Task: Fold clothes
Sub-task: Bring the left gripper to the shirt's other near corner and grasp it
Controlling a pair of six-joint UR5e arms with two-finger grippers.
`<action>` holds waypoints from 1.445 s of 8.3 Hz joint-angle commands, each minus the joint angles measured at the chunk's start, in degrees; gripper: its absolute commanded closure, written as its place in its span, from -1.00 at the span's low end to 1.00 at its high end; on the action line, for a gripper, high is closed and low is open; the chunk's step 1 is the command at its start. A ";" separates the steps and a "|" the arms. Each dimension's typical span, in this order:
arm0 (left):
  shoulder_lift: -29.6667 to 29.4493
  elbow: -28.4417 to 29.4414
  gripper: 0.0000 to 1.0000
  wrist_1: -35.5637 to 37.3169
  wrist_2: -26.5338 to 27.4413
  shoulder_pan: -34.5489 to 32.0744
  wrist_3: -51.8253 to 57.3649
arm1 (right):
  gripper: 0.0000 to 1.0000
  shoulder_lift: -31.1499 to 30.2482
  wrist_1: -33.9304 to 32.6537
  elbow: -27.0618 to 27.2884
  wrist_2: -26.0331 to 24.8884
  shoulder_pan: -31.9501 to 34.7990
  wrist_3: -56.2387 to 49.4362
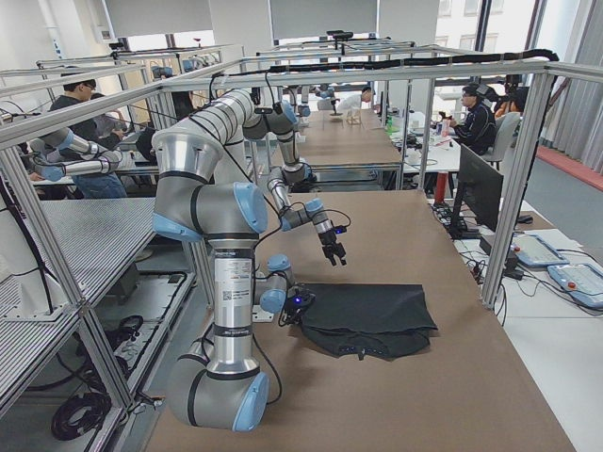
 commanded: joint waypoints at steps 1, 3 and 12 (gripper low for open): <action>3.03 -2.50 -0.73 0.29 10.09 15.55 -7.79 | 1.00 -0.66 0.06 0.01 -0.12 -0.05 0.11; 2.94 -0.74 -0.43 0.29 15.28 20.58 -9.39 | 1.00 -0.75 0.14 0.19 -0.12 -0.05 0.11; 2.32 -1.96 1.00 -0.15 13.71 20.33 -9.48 | 1.00 -0.93 0.14 0.19 -0.29 0.03 0.11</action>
